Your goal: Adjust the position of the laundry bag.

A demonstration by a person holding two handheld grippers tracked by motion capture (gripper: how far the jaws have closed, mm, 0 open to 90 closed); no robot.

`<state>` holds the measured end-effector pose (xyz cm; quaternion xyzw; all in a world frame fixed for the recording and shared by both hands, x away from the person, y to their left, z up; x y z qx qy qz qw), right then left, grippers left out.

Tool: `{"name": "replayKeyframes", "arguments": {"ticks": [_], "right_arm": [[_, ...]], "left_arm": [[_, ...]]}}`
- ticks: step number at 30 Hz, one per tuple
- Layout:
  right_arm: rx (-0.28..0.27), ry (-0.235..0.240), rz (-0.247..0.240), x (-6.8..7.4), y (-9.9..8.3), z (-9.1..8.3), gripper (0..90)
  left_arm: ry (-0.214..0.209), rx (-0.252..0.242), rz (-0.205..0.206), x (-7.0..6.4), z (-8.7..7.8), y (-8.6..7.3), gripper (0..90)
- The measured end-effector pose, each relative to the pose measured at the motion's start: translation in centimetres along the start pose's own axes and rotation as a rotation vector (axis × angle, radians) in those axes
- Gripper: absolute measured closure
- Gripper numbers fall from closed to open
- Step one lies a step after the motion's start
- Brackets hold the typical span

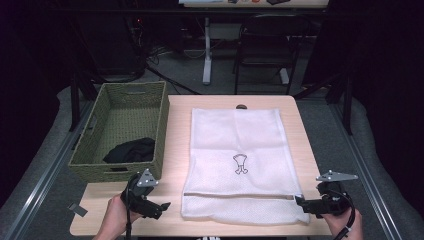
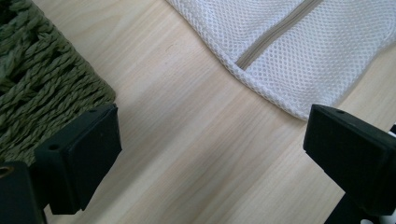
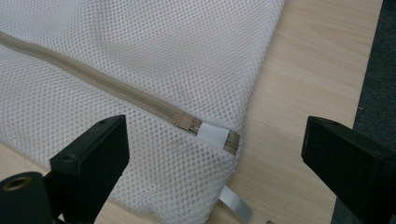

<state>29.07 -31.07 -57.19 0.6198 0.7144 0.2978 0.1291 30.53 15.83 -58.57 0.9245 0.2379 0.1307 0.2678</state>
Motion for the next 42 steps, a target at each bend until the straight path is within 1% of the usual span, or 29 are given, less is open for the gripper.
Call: {"name": "replayKeyframes", "arguments": {"ticks": [2,4,5,6,7,9,10,12,14,17,18,20,21,23,24,26,27,29,30,31,33,34,35,36,37,39,40,41,42], "right_arm": [[0.005,0.003,-0.004,0.1,0.0,0.1,7.6],[0.014,0.015,0.000,0.2,-0.1,0.1,8.2],[0.014,0.015,0.000,0.2,-0.1,0.1,8.2],[0.019,0.015,-0.006,0.3,-0.2,0.2,8.4],[0.018,0.013,-0.007,0.4,-0.2,0.2,8.5],[0.015,0.018,-0.003,0.5,-0.1,0.2,9.0],[0.015,0.018,-0.003,0.5,-0.1,0.2,9.0],[0.012,0.006,-0.013,0.7,0.0,0.4,8.9],[0.016,-0.002,-0.018,0.8,0.0,0.5,9.0],[0.025,0.001,-0.025,1.0,0.0,0.7,9.0],[0.028,0.001,-0.032,1.0,0.0,0.8,11.6],[0.010,0.000,-0.041,1.2,0.2,0.7,13.3],[0.001,0.000,-0.046,1.2,0.4,0.7,13.6],[0.002,-0.001,-0.054,1.3,0.5,0.8,14.1],[0.006,-0.001,-0.053,1.3,0.6,1.0,14.2],[0.013,-0.005,-0.053,1.3,0.6,1.1,14.6],[0.025,-0.005,-0.054,1.3,0.6,1.5,15.2],[0.032,0.007,-0.052,1.4,0.6,1.8,15.6],[0.041,0.006,-0.050,1.3,0.6,2.0,15.8],[0.051,0.009,-0.049,1.3,0.5,2.2,16.1],[0.058,0.014,-0.047,1.2,0.5,2.4,17.1],[0.074,0.005,-0.037,1.0,0.4,2.8,20.1],[0.074,0.005,-0.037,1.0,0.4,2.8,20.1],[0.095,0.006,-0.032,0.9,0.3,3.1,24.1],[0.112,0.000,-0.028,0.8,0.2,3.4,25.5],[0.122,-0.009,-0.027,0.6,0.1,3.6,26.0],[0.142,-0.027,-0.024,0.1,0.1,4.0,29.5],[0.142,-0.027,-0.024,0.1,0.1,4.0,29.5],[0.149,-0.041,-0.014,0.0,0.1,4.2,30.9]], "left_arm": [[0.001,-0.003,-0.001,-0.1,0.0,0.1,4.2],[-0.007,-0.005,-0.005,-0.2,0.0,0.2,3.9],[-0.015,-0.009,-0.012,-0.3,0.1,0.3,3.9],[-0.032,-0.014,-0.012,-0.6,0.2,0.6,3.0],[-0.032,-0.014,-0.012,-0.6,0.2,0.6,3.0],[-0.050,-0.014,0.001,-1.1,0.7,1.1,2.7],[-0.050,-0.014,0.001,-1.1,0.7,1.1,2.7],[-0.064,-0.012,0.014,-1.6,1.1,1.5,2.3],[-0.061,-0.012,0.017,-1.8,1.3,1.7,2.4],[-0.059,-0.008,0.024,-1.8,1.5,1.9,2.9],[-0.064,-0.013,0.025,-1.9,1.7,2.1,2.9],[-0.079,-0.009,0.035,-2.1,2.2,2.5,3.1],[-0.079,-0.009,0.035,-2.1,2.2,2.5,3.1],[-0.091,0.006,0.047,-2.3,2.8,2.8,3.3],[-0.098,0.015,0.049,-2.4,3.0,2.9,2.9],[-0.100,0.017,0.053,-2.5,3.2,3.0,0.8],[-0.114,0.027,0.065,-2.7,3.6,3.3,0.8],[-0.124,0.036,0.078,-2.9,4.1,3.4,0.8],[-0.121,0.038,0.080,-3.0,4.3,3.5,0.9],[-0.124,0.046,0.083,-3.1,4.5,3.6,1.4],[-0.129,0.045,0.086,-3.2,4.8,3.7,4.8],[-0.131,0.052,0.090,-3.3,5.2,3.9,5.1],[-0.131,0.052,0.090,-3.3,5.2,3.9,5.1],[-0.130,0.054,0.091,-3.4,5.4,4.0,5.4],[-0.145,0.069,0.102,-3.8,6.0,4.2,6.0],[-0.146,0.074,0.110,-4.1,6.3,4.4,8.0],[-0.149,0.078,0.126,-4.4,6.6,4.5,10.3],[-0.153,0.080,0.133,-4.5,6.7,4.6,10.3],[-0.151,0.084,0.142,-4.7,6.9,4.7,12.8]]}}
Point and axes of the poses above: each handheld gripper's, and its own axes: z roughly forward along the jaws, y roughly out of its top, x roughly to its left, the point moved 8 cm from there along z, roughly forward along the jaws, and after that the axes turned 13 degrees about z, right-handed, at the moved point
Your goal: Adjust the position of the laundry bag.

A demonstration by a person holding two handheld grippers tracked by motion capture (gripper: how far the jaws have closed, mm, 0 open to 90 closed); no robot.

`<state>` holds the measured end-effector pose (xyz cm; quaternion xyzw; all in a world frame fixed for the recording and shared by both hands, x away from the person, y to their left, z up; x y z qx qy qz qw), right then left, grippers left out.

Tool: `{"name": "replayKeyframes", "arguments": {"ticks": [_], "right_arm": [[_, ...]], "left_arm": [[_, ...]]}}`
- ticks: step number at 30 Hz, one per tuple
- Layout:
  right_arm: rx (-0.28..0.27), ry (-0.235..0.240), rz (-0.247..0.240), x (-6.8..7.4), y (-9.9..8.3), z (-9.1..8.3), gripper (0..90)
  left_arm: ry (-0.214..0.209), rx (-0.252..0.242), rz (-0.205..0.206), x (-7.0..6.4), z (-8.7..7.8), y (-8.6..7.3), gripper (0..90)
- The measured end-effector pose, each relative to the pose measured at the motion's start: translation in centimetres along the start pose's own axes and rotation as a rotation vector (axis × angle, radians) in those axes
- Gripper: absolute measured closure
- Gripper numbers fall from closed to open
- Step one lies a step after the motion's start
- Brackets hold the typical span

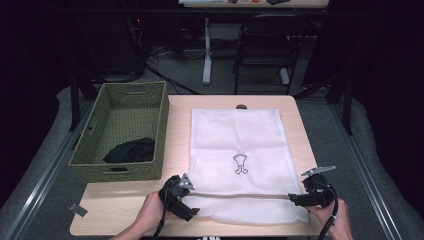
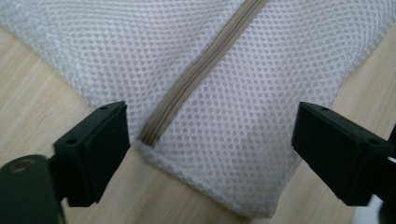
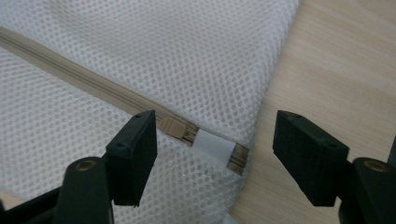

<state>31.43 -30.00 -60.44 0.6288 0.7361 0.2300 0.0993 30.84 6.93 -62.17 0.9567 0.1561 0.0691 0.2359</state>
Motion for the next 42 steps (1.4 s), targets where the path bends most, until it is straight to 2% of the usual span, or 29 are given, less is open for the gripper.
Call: {"name": "replayKeyframes", "arguments": {"ticks": [1,3,4,7,8,9,10,11,14,16,17,18,19,20,21,26,30,32,38,42], "right_arm": [[0.023,-0.008,0.022,-0.4,-0.2,0.3,34.0],[0.031,-0.007,0.028,-0.5,-0.3,0.3,35.3],[0.049,-0.019,0.047,-0.8,-0.5,0.4,39.3],[0.074,-0.033,0.057,-1.1,-0.8,0.6,43.3],[0.081,-0.034,0.062,-1.1,-0.8,0.7,45.2],[0.081,-0.034,0.062,-1.1,-0.8,0.7,45.2],[0.103,-0.041,0.070,-1.2,-1.0,0.9,49.4],[0.112,-0.045,0.081,-1.3,-1.1,1.0,50.8],[0.116,-0.036,0.080,-1.3,-1.2,1.1,54.4],[0.115,-0.042,0.064,-1.1,-1.2,1.1,60.6],[0.115,-0.042,0.064,-1.1,-1.2,1.1,60.6],[0.108,-0.038,0.057,-1.0,-1.1,1.2,64.7],[0.114,-0.046,0.047,-1.0,-1.2,1.1,65.9],[0.116,-0.050,0.058,-0.9,-1.2,1.1,68.1],[0.114,-0.050,0.035,-1.0,-1.1,1.2,69.0],[0.119,-0.044,0.019,-0.7,-0.9,1.4,74.5],[0.116,-0.044,0.003,-0.4,-0.8,1.5,77.5],[0.101,-0.036,-0.018,0.0,-0.6,1.4,79.6],[0.066,-0.050,-0.073,1.0,0.5,1.8,81.1],[0.066,-0.040,-0.081,1.5,0.9,1.9,81.2]], "left_arm": [[-0.001,0.005,0.002,-0.1,0.2,0.1,16.6],[0.004,0.014,0.004,-0.1,0.5,0.0,22.2],[0.024,0.021,0.000,0.0,0.5,0.0,23.8],[0.032,0.020,0.001,0.2,0.5,-0.1,30.1],[0.037,0.013,-0.016,0.3,0.5,-0.2,33.0],[0.037,0.013,-0.016,0.3,0.5,-0.2,35.7],[0.051,0.009,-0.030,0.7,0.5,-0.4,41.7],[0.048,0.007,-0.041,0.8,0.5,-0.5,44.1],[0.055,0.002,-0.051,1.1,0.4,-0.6,52.1],[0.047,-0.003,-0.057,1.2,0.4,-0.7,54.3],[0.055,-0.001,-0.054,1.2,0.4,-0.7,54.3],[0.070,0.003,-0.042,1.3,0.4,-0.8,57.9],[0.068,0.002,-0.044,1.3,0.5,-0.8,59.2],[0.071,0.006,-0.043,1.4,0.4,-0.8,60.3],[0.072,0.006,-0.041,1.4,0.5,-0.9,61.7],[0.063,0.009,-0.040,1.7,0.5,-0.8,71.3],[0.071,0.013,-0.025,1.9,0.5,-0.9,78.0],[0.085,0.023,0.000,2.0,0.4,-0.9,83.3],[0.100,0.031,-0.001,2.5,0.2,-1.3,84.1],[0.096,0.039,-0.011,3.2,-0.2,-1.9,84.1]]}}
Point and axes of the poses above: each handheld gripper's, and its own axes: z roughly forward along the jaws, y roughly out of its top, x roughly to its left, the point moved 8 cm from there along z, roughly forward along the jaws, and after that the axes turned 13 degrees about z, right-handed, at the moved point
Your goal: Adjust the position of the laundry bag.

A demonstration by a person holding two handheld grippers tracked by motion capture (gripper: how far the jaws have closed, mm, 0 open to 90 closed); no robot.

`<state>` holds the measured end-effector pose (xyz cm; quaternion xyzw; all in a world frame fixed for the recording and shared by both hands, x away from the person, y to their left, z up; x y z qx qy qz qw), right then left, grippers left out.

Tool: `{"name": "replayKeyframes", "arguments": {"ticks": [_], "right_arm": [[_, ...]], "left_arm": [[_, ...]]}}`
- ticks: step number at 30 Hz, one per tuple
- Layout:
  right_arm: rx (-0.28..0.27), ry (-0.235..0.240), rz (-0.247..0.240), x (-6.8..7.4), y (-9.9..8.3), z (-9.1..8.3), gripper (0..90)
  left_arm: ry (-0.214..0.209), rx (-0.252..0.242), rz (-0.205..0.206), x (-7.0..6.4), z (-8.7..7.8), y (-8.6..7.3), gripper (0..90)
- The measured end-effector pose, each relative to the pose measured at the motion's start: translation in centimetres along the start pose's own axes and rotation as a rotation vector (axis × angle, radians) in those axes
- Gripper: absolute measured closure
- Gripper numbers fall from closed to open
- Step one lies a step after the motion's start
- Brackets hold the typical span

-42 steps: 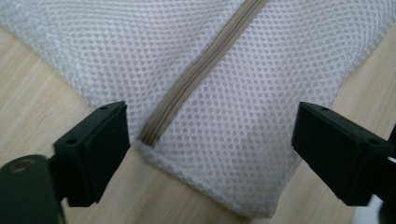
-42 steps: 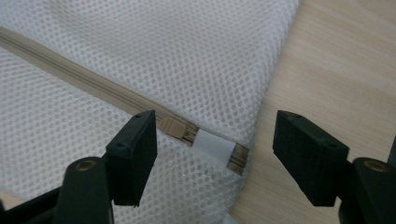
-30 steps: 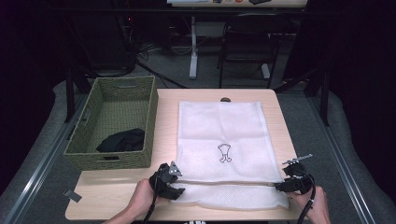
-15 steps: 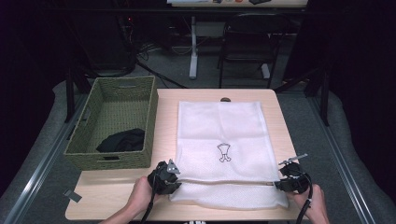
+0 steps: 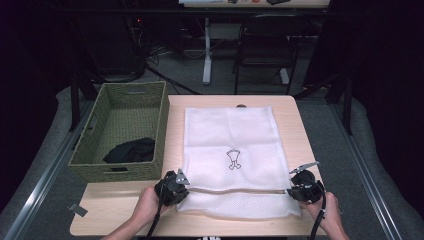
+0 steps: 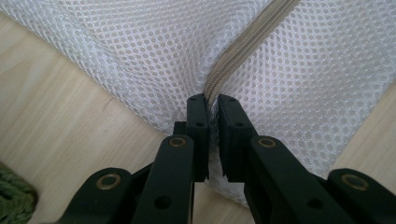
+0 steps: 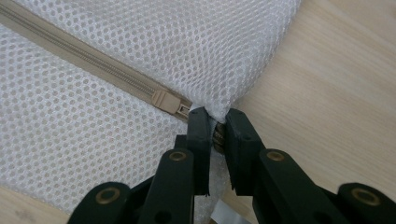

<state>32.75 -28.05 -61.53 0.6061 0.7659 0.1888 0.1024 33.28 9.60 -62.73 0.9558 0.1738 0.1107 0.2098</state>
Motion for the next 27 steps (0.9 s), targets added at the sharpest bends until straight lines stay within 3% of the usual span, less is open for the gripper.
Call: {"name": "replayKeyframes", "arguments": {"ticks": [10,27], "right_arm": [[-0.009,0.026,-0.036,1.5,1.3,0.6,81.3],[0.004,0.079,-0.023,4.2,3.3,1.7,81.7]], "left_arm": [[0.026,0.023,-0.037,1.4,-0.5,-1.2,83.9],[0.077,0.052,-0.128,3.3,-1.8,-3.5,83.5]]}}
Point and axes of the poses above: each handheld gripper's, and its own axes: z roughly forward along the jaws, y roughly out of its top, x roughly to its left, the point moved 8 cm from there along z, roughly forward along the jaws, and after that the axes turned 13 degrees about z, right-handed, at the moved point
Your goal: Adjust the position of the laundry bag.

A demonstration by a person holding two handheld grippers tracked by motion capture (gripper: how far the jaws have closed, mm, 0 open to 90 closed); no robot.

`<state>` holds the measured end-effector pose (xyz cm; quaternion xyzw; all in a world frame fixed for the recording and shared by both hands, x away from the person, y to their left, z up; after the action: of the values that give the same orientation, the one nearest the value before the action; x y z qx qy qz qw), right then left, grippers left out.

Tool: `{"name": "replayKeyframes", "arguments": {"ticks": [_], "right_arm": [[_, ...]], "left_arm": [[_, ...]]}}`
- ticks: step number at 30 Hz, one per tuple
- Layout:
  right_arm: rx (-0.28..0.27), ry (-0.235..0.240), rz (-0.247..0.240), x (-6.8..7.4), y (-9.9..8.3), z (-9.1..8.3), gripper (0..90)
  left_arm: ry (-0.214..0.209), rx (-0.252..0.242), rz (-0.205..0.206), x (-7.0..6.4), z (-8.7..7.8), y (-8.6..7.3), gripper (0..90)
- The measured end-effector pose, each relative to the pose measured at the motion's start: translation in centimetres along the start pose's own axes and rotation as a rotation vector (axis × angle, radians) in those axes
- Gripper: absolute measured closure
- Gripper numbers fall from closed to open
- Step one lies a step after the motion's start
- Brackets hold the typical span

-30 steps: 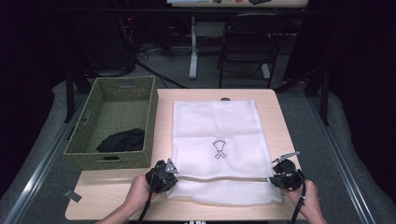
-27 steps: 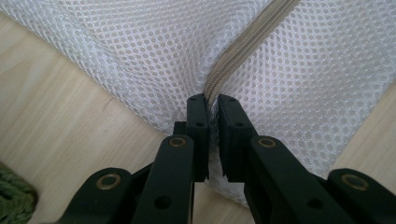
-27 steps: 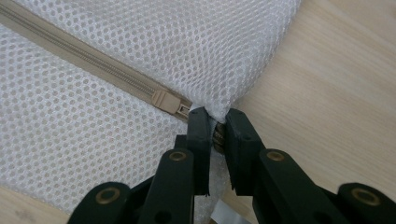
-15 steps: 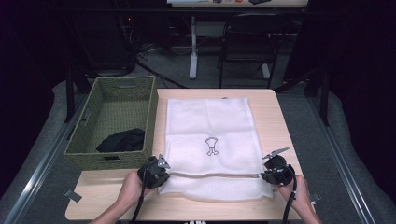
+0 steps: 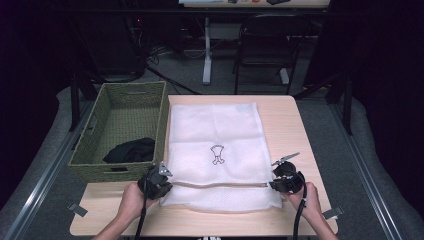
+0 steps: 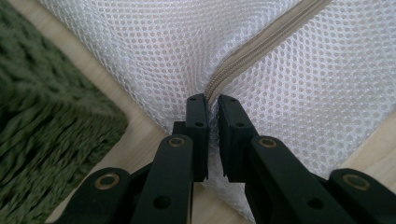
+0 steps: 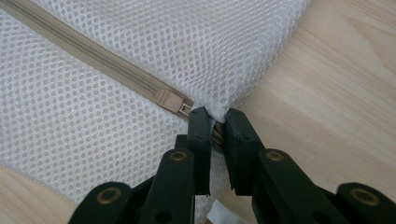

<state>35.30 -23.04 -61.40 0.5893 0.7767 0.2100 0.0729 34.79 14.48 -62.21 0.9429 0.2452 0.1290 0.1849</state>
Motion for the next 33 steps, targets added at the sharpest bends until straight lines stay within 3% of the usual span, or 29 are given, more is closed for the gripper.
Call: {"name": "replayKeyframes", "arguments": {"ticks": [6,15,16,19,20,21,25,26,28,30,32,33], "right_arm": [[0.005,0.014,-0.039,0.9,0.6,0.5,81.8],[0.012,0.042,-0.028,1.1,0.3,0.4,81.6],[0.014,0.044,-0.023,1.2,0.3,0.3,81.6],[0.017,0.049,-0.017,1.2,0.2,0.3,80.5],[0.017,0.049,-0.017,1.2,0.2,0.3,80.5],[0.017,0.044,-0.021,1.1,0.2,0.3,79.7],[0.023,0.041,-0.015,1.0,0.1,0.3,75.6],[0.029,0.050,-0.024,1.0,0.1,0.2,65.8],[0.020,0.077,-0.026,0.9,0.0,0.0,55.1],[0.016,0.066,-0.013,0.8,-0.1,-0.4,43.5],[-0.006,0.063,-0.018,0.7,0.0,-0.8,35.2],[-0.006,0.063,-0.018,0.7,0.0,-0.8,35.2]], "left_arm": [[0.010,0.012,-0.030,0.5,-0.3,-0.7,82.8],[0.012,0.022,-0.030,0.6,-0.4,-0.9,77.4],[-0.002,0.018,-0.029,0.5,-0.5,-0.9,75.1],[-0.028,0.013,-0.038,0.4,-0.9,-1.0,56.0],[-0.037,0.012,-0.042,0.2,-1.1,-1.0,56.0],[-0.051,0.019,-0.033,-0.2,-1.5,-0.9,44.4],[-0.064,0.002,-0.003,-1.1,-2.1,-0.5,35.6],[-0.070,-0.014,0.007,-1.4,-2.4,-0.2,29.9],[-0.072,-0.032,0.019,-1.7,-2.6,0.2,24.8],[-0.075,-0.041,0.026,-1.8,-2.7,0.4,19.9],[-0.092,-0.059,0.035,-2.2,-2.7,0.8,18.0],[-0.092,-0.059,0.035,-2.2,-2.7,0.8,16.6]]}}
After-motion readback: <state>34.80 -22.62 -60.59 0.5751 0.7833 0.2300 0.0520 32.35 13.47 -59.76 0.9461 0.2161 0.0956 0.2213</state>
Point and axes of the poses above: each handheld gripper's, and its own axes: z roughly forward along the jaws, y roughly out of its top, x roughly to its left, the point moved 8 cm from there along z, roughly forward along the jaws, and after that the axes turned 13 degrees about z, right-handed, at the moved point
